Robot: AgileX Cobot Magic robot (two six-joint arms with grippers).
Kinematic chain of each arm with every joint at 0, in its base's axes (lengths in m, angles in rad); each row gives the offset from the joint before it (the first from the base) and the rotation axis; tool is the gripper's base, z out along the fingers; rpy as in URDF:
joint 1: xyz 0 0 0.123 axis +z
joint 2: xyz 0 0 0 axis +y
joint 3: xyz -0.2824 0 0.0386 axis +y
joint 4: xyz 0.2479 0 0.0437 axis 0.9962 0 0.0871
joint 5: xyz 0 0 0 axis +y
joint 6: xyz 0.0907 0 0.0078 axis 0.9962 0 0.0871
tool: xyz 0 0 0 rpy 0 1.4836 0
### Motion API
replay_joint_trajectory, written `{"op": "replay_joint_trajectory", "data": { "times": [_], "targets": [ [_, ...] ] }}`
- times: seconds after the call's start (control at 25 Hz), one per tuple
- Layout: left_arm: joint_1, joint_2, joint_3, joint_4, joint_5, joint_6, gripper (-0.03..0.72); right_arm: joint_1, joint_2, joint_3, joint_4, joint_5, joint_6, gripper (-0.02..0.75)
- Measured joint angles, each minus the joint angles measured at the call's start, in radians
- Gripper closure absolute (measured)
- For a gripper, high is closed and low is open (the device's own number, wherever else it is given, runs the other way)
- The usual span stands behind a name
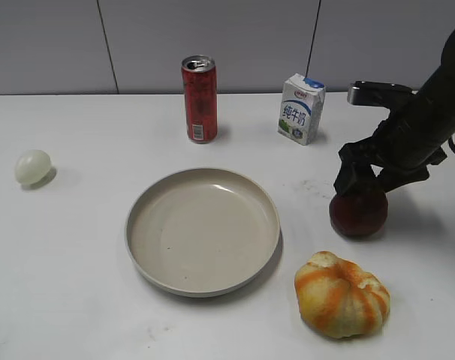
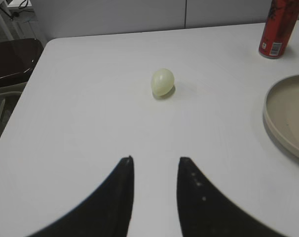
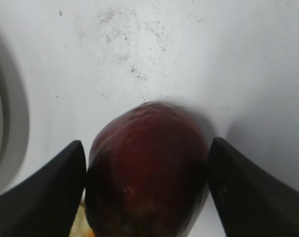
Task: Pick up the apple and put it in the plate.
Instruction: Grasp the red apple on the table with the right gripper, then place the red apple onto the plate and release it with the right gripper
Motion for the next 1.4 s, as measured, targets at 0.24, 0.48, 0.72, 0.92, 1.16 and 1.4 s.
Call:
{"op": "replay_joint_trajectory", "data": {
  "times": [0.24,0.48,0.72,0.92,1.16,1.4],
  "targets": [
    [0.0,0.0,0.0,0.0,0.0,0.0,0.45,0.004,0.006,-0.077,0.015,0.134,0.0,0.166],
    [0.0,0.0,0.0,0.0,0.0,0.0,0.45,0.109,0.007,-0.28,0.021,0.332,0.005,0.167],
    [0.0,0.0,0.0,0.0,0.0,0.0,0.45,0.316,0.007,-0.402,0.009,0.314,0.038,0.168],
    [0.0,0.0,0.0,0.0,0.0,0.0,0.45,0.452,0.059,-0.41,0.004,0.233,0.047,0.17],
    [0.0,0.0,0.0,0.0,0.0,0.0,0.45,0.541,0.187,-0.41,-0.062,0.188,0.072,0.17],
    [0.0,0.0,0.0,0.0,0.0,0.0,0.45,0.548,0.237,-0.418,-0.098,0.154,0.09,0.136]
  ]
}}
